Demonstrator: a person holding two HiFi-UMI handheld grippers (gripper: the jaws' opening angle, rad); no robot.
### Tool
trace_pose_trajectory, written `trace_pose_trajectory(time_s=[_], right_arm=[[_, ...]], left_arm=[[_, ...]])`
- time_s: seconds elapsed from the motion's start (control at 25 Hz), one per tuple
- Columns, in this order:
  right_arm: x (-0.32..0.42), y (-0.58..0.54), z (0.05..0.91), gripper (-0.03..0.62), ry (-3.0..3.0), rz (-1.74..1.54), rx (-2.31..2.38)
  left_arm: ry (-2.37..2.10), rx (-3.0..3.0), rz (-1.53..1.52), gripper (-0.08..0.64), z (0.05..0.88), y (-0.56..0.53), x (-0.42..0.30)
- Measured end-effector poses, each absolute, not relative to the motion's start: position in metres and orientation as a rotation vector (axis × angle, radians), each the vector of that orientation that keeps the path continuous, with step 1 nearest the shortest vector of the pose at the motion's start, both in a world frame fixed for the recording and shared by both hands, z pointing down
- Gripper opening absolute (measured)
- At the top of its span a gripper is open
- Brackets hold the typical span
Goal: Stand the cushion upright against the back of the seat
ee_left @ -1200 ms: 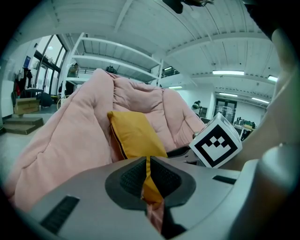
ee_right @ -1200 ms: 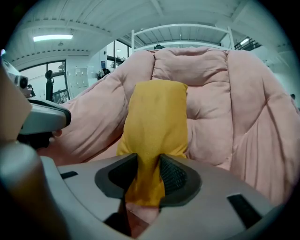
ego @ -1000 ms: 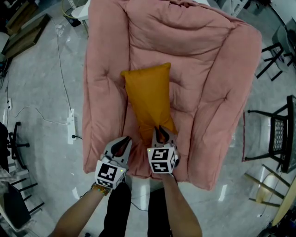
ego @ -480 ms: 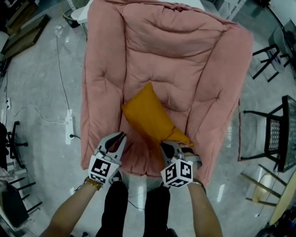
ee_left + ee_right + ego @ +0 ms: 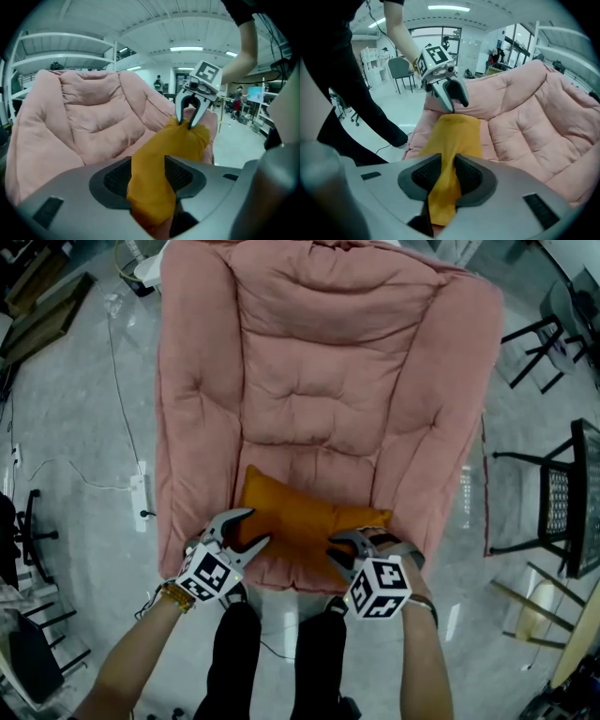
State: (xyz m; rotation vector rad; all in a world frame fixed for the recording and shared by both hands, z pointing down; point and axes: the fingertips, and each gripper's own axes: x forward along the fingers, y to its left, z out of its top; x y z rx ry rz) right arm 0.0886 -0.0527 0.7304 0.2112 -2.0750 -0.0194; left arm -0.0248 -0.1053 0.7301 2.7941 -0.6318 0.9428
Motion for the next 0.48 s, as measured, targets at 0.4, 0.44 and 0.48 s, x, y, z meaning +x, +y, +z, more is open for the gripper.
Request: trace_pose_trajectory(time_s=[0.4,0.44,0.48], right_arm=[[0.111,-0.044,0.726,0.252,-1.961,-0.001,0.492],[0.115,-0.041,0.730,0.252,-1.943,0.033,0.518],[0.117,-0.038,0.736,0.252,-1.929,0.066,0.538]], left_arm=[[-0.323,2.802,1.258,0.274,0.778,-0.084,-0.008],[-0.325,2.785,1.278,0.275,0.783,-0.086,-0.007],[-0.325,2.767,1.303,0.275,0.788,-0.087,-0.006]])
